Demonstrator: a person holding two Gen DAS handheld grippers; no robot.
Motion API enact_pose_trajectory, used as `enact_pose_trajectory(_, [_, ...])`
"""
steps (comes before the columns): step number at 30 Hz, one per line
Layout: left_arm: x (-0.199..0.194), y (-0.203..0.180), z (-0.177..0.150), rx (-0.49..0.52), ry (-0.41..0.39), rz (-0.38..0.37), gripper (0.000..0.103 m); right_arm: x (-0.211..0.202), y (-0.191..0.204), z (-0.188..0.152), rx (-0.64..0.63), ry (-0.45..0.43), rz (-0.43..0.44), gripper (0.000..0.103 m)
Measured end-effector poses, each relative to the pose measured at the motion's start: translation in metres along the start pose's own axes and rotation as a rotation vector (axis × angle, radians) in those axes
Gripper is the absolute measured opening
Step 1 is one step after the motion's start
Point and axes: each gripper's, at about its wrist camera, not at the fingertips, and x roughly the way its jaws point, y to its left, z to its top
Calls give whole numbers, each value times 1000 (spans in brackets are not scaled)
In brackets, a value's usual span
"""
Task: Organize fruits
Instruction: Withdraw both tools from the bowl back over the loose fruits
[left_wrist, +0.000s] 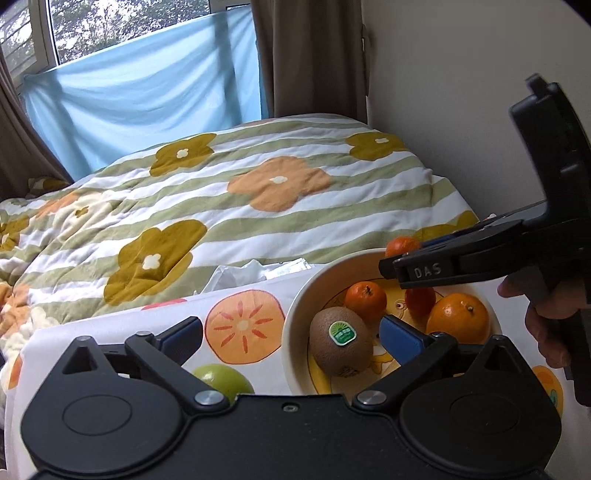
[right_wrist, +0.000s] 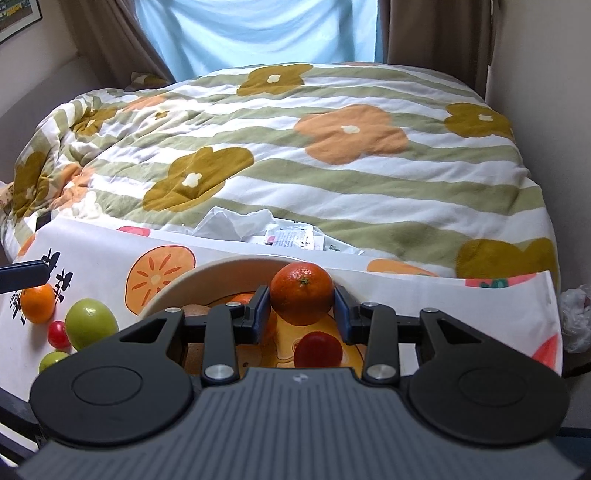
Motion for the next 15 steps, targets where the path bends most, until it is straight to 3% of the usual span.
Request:
enact_pose_trajectory(1, [0, 1, -1, -4, 0, 0, 103, -3, 0, 0, -3, -13, -4, 78])
enact_pose_trajectory(4, [-2, 4, -3, -13, 0, 6, 103, -15, -2, -1, 4, -62, -34, 101])
enact_pose_trajectory(15, [-31, 5, -5, -35, -45, 8, 103, -51, -13, -5, 54, -84, -41, 102])
